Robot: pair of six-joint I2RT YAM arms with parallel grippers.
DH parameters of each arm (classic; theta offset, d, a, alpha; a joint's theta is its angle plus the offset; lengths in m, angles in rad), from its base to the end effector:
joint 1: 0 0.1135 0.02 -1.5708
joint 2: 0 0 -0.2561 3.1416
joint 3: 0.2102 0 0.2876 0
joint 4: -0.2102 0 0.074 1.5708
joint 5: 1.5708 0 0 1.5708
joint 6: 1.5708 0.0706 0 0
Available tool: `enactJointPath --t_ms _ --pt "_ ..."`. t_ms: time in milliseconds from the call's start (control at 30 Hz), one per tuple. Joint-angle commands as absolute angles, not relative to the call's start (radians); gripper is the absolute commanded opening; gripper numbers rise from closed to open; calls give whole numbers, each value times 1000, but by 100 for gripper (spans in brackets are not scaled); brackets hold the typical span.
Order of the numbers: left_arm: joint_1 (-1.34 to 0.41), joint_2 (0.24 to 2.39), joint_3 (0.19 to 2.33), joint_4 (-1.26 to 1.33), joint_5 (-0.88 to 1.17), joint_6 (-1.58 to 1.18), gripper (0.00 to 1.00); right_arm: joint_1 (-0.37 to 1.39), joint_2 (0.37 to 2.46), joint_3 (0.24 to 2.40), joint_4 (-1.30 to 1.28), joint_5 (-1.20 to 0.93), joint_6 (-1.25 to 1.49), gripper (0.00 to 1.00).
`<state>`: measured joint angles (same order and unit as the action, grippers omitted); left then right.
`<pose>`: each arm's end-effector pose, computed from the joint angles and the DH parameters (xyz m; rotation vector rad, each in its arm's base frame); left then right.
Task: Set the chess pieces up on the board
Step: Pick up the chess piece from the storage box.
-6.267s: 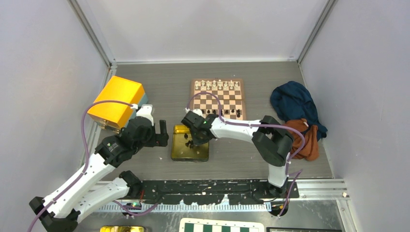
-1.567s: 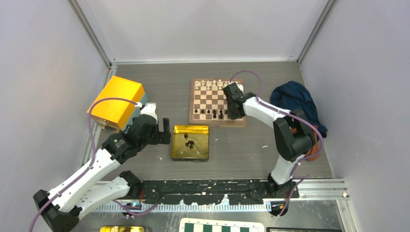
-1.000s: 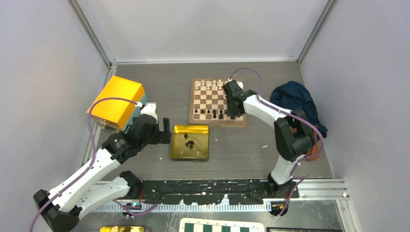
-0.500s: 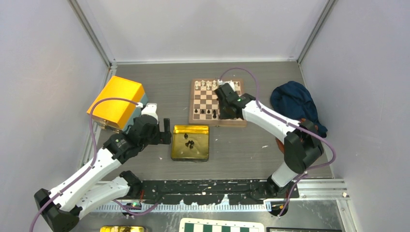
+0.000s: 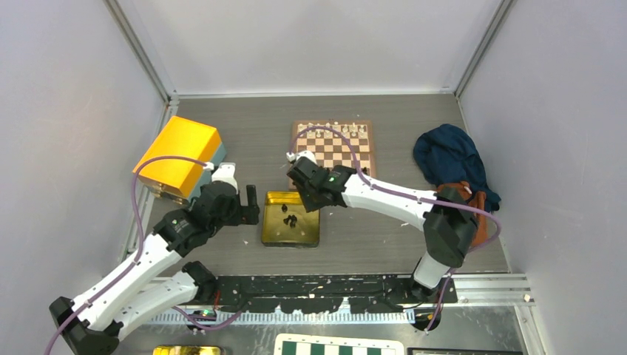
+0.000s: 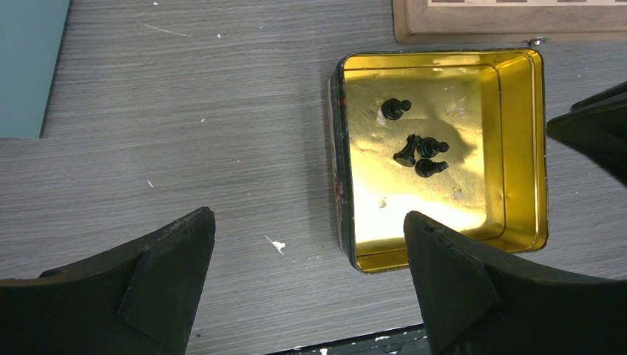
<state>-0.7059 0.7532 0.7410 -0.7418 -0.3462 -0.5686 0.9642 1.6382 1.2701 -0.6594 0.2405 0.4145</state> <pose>0.1811 -0.1229 0.2491 -0.0157 2.2845 -0.2664 0.2390 0.3149 0.2018 -0.6132 2.4926 0.2153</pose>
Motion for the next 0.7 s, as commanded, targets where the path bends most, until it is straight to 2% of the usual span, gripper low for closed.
enactJointPath --t_ms 0,667 --pt "-707 713 734 -749 -376 -587 100 1006 1689 1329 -635 214 438 29" --pt "-707 694 726 -769 -377 -587 100 1081 1821 1430 -626 187 490 30"
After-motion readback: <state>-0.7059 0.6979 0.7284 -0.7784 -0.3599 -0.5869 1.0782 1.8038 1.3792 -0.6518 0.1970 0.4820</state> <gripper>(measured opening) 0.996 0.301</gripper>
